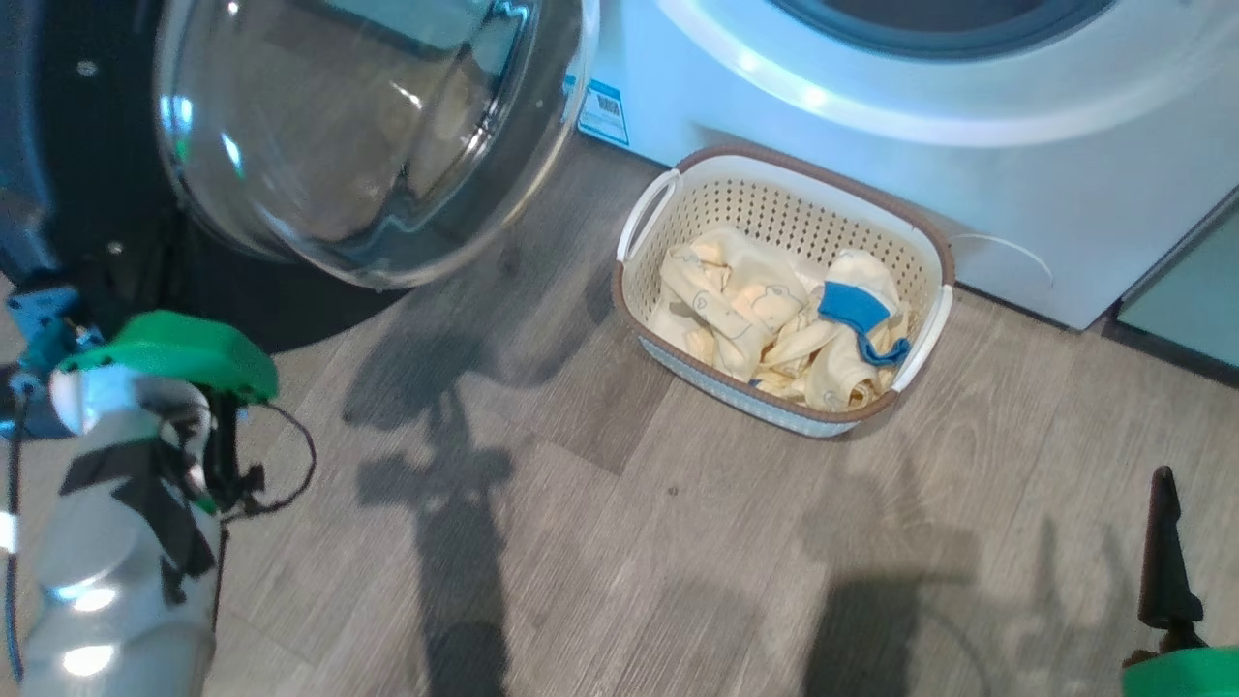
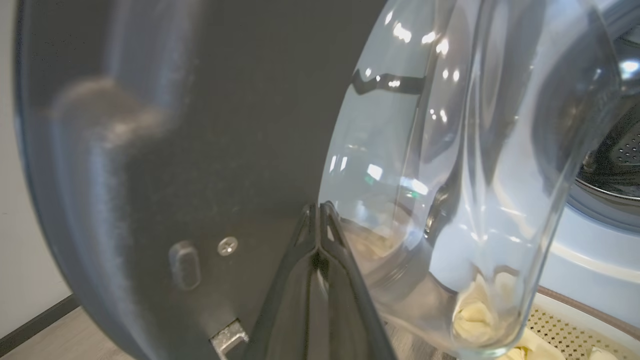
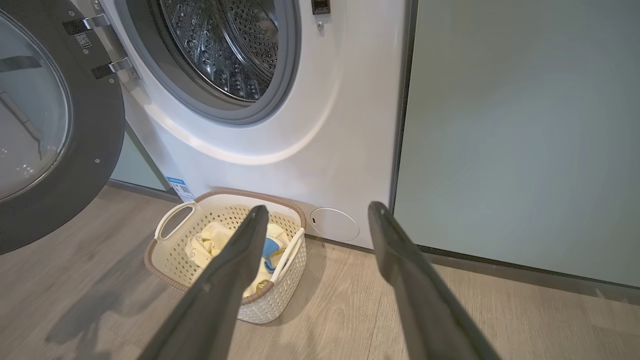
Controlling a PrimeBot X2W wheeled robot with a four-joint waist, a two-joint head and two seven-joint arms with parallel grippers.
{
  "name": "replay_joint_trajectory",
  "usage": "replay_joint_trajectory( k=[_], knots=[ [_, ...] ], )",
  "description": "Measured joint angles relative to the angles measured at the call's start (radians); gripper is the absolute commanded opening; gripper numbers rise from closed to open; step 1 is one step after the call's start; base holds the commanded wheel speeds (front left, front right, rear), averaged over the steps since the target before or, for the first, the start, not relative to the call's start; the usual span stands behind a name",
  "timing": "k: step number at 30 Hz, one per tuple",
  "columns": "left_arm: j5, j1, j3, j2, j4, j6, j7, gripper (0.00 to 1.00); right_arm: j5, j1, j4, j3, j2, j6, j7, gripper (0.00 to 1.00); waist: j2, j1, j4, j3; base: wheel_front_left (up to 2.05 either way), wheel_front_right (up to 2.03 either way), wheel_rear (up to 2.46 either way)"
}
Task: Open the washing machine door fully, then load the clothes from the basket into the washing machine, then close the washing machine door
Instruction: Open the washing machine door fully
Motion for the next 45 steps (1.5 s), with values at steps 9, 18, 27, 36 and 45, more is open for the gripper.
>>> replay_joint_trajectory(
  k=[9, 18, 27, 36, 45],
  knots=[
    [0.046, -0.073, 0.152, -0.010, 0.063, -0.016, -0.001, 0.00, -0.001, -0.021, -0.015, 0.001, -0.017, 0.000, 0.012, 1.00, 0.0000, -0.0001, -0.009, 0.035, 0.00, 0.00, 0.00],
    [0.116, -0.076, 0.209, -0.034, 0.064, -0.051, -0.001, 0.00, -0.001, -0.021, -0.014, 0.000, -0.021, 0.000, 0.012, 1.00, 0.0000, -0.0001, -0.011, 0.032, 0.00, 0.00, 0.00],
    [0.169, 0.023, 0.236, -0.093, -0.042, -0.077, -0.001, 0.00, -0.001, -0.021, 0.006, 0.005, -0.005, 0.000, 0.010, 1.00, 0.0000, -0.0002, -0.016, -0.007, 0.00, 0.00, 0.00],
    [0.178, 0.255, 0.242, -0.179, -0.292, -0.113, -0.001, 0.00, -0.001, -0.019, 0.036, 0.023, 0.011, 0.000, 0.001, 1.00, 0.0000, -0.0003, -0.030, -0.074, 0.00, 0.00, 0.00],
    [0.130, 0.471, 0.106, -0.186, -0.521, -0.100, -0.001, 0.00, 0.000, -0.015, 0.043, 0.045, 0.021, 0.000, -0.001, 1.00, 0.0000, -0.0003, -0.078, -0.134, 0.00, 0.00, 0.00]
  ],
)
